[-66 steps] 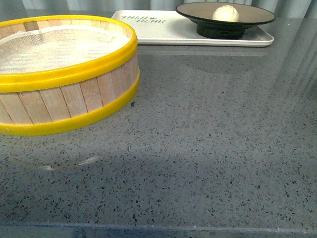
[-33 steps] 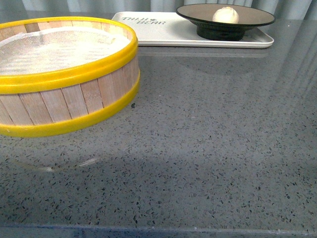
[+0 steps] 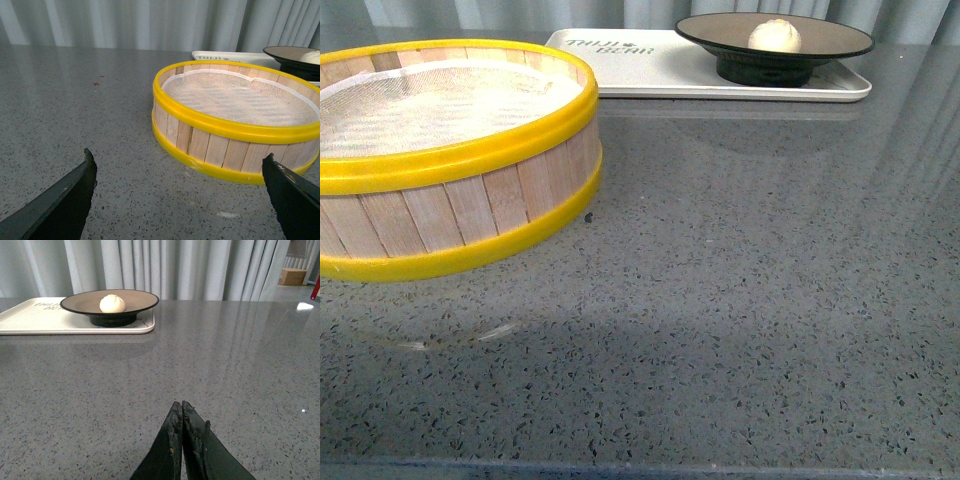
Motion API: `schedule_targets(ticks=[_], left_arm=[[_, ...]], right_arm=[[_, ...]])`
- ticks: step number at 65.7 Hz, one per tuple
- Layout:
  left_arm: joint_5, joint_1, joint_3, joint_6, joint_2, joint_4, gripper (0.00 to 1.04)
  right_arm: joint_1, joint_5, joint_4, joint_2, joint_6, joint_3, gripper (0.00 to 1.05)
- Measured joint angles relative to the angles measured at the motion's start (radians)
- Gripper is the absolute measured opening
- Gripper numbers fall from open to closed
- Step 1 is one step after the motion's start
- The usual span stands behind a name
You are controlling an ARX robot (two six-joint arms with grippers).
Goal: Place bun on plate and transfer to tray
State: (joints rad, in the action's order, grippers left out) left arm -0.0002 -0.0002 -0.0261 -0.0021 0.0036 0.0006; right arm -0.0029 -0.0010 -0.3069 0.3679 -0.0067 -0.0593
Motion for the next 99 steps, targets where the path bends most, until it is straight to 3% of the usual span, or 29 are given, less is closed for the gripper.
schedule_targets(ticks=[39, 45, 62, 66, 84, 97, 99], left_arm=[[0.0, 0.0, 0.0, 0.0, 0.0, 0.0, 0.98], [0.0, 0.0, 0.0, 0.0, 0.0, 0.0, 0.98], [0.0, 0.0, 0.0, 0.0, 0.0, 0.0, 0.98], [0.0, 0.0, 0.0, 0.0, 0.0, 0.0, 0.98], [0.0, 0.0, 0.0, 0.0, 0.0, 0.0, 0.98], [0.0, 0.0, 0.0, 0.0, 0.0, 0.0, 0.98], [0.0, 0.0, 0.0, 0.0, 0.0, 0.0, 0.98]], right_arm=[[0.0, 0.0, 0.128, -0.192, 0.003, 0.055, 0.02], [0.0, 0.0, 0.298, -0.333, 0.003, 0.054, 0.02], [0.0, -0.001, 0.306, -0.364, 0.002, 0.054, 0.02], [0.0, 0.0, 0.306, -0.364, 0.003, 0.054, 0.18], [0.0, 0.0, 0.306, -0.364, 0.003, 0.054, 0.66], [0.0, 0.0, 0.306, -0.364, 0.003, 0.054, 0.97], [0.0, 0.0, 0.306, -0.364, 0.004, 0.054, 0.98]])
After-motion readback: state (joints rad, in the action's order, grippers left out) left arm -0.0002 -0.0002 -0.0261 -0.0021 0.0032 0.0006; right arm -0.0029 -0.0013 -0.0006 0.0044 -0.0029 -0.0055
